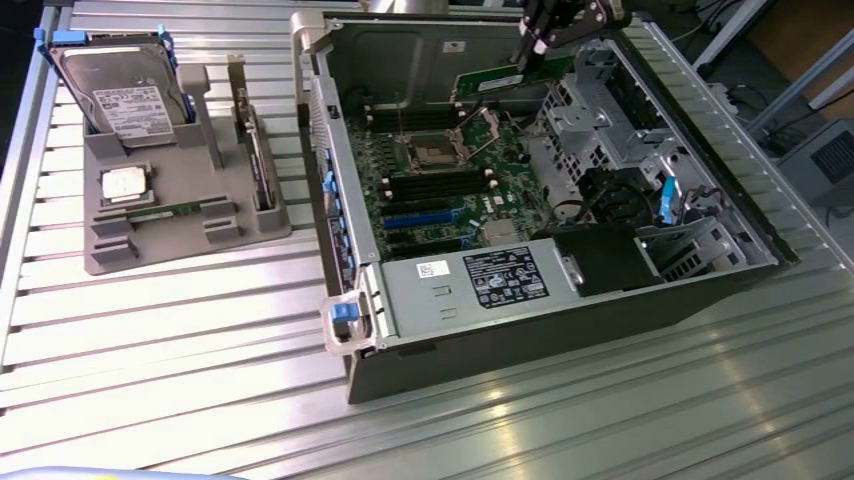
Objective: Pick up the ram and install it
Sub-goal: 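Pick up the ram and move it above insertion slot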
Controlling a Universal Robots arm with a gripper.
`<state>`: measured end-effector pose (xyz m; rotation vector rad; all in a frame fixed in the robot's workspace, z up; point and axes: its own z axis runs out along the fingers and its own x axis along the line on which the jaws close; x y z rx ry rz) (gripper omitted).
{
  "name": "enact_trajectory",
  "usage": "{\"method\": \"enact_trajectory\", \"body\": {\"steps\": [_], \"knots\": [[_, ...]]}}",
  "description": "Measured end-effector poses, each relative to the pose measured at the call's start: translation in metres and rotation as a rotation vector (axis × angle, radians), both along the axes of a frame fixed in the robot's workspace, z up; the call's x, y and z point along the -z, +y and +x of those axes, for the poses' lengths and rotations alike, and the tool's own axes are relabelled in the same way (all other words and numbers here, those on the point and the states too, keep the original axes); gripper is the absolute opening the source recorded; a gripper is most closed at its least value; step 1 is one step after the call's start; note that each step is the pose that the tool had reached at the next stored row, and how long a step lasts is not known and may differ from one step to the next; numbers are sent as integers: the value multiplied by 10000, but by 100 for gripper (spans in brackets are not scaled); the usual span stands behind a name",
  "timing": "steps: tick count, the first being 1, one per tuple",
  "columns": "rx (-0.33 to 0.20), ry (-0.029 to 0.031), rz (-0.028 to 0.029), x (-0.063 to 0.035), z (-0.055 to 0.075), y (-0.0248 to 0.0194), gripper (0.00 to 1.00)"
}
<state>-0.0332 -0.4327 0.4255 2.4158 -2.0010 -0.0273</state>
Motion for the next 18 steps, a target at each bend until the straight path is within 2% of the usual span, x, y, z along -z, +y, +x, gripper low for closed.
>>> {"method": "enact_trajectory", "body": {"steps": [10,15,18], "knots": [[0,0,-18,0,283,0,13],[3,0,-21,0,373,3,13],[255,0,-25,4,446,52,13]]}}
